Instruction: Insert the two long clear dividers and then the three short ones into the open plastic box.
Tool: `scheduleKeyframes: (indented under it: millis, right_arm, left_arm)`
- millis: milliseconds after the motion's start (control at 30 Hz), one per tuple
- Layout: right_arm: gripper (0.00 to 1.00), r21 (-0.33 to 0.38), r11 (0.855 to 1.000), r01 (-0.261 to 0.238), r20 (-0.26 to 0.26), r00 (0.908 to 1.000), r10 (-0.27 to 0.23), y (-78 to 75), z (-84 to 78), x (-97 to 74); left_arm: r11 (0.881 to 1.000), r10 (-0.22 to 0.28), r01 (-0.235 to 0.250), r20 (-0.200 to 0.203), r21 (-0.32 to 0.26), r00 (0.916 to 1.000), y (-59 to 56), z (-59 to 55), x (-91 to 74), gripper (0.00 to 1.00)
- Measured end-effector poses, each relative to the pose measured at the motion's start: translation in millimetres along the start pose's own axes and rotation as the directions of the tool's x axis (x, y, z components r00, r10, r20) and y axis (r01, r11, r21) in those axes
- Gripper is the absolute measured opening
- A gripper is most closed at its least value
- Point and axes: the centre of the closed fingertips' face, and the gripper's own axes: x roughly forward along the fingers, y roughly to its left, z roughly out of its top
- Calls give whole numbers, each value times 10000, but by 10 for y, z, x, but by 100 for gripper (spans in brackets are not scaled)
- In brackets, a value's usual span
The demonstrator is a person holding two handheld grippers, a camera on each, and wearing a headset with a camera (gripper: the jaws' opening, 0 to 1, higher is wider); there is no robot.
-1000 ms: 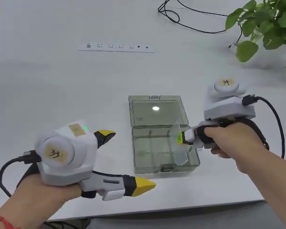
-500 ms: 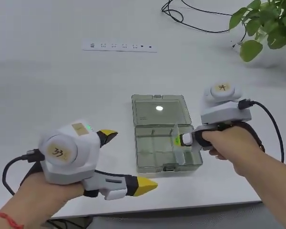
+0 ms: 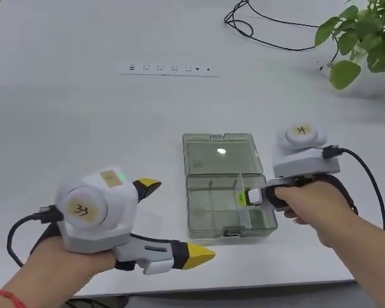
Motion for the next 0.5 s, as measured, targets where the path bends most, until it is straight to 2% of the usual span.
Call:
scheduleKeyframes:
  millis: [233,500]
  right_arm:
    - [11,-14,9996,-276,142,9995,277,12,-17,13]
    - [13,-49,9960,-896,806,9927,897,37,40,-72]
  left_arm:
    - [9997,234,-234,-11,-46,9997,-12,20,-34,95]
    - [9982,584,-584,-77,-97,9983,-23,28,-74,95]
